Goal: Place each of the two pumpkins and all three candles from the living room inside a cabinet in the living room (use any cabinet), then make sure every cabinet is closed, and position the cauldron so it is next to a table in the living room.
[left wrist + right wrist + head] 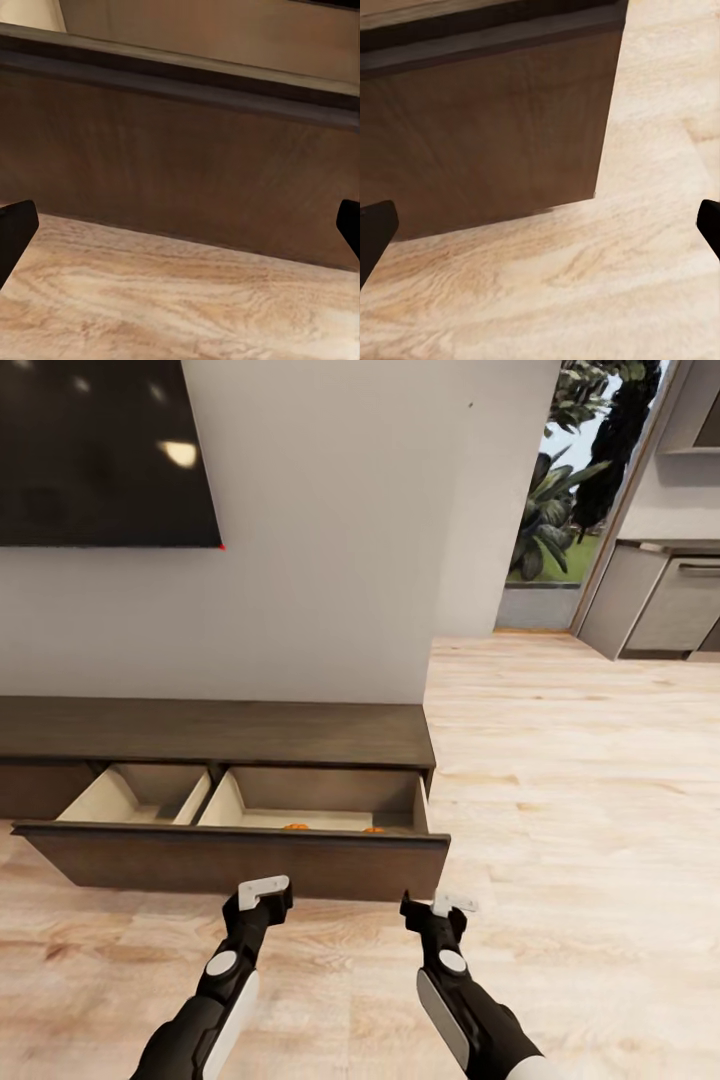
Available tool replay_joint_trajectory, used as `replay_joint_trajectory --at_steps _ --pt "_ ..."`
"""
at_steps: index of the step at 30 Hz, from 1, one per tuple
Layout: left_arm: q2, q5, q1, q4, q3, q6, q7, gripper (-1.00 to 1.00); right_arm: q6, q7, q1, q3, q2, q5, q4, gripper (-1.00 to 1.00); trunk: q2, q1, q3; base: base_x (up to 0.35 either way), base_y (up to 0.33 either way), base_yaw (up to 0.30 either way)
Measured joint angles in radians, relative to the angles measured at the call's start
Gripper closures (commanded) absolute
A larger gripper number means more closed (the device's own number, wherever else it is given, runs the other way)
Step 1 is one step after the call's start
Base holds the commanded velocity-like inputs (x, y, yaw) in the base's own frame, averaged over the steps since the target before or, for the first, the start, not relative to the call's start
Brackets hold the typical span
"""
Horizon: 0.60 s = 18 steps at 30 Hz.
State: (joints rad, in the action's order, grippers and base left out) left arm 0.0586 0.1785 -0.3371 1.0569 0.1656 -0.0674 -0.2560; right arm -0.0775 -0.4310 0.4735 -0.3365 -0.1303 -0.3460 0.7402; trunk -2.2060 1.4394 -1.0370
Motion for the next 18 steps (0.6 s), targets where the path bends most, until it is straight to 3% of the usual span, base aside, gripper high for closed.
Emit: replay_joint_trajectory --at_steps 7,13,18 --pt "0.001 0.001 0.000 -0.003 0.002 0.010 -0.002 -1.00 -0.008 0.003 -0.010 0.000 0.001 0.008 0.006 -1.00 -0.049 0.027 -0.022 0.000 0.000 0.000" --pt "0.000 0.003 0.000 -0.003 0.004 0.014 -0.001 -1.00 -0.044 0.062 -0.015 0.002 0.007 0.007 0.008 -1.00 -0.091 0.050 -0.041 0.000 0.000 0.000" --pt "0.001 0.000 0.000 -0.007 0.006 0.071 0.003 -1.00 -0.051 0.084 -0.013 0.001 0.011 0.008 0.009 -1.00 -0.098 0.054 -0.044 0.000 0.000 0.000"
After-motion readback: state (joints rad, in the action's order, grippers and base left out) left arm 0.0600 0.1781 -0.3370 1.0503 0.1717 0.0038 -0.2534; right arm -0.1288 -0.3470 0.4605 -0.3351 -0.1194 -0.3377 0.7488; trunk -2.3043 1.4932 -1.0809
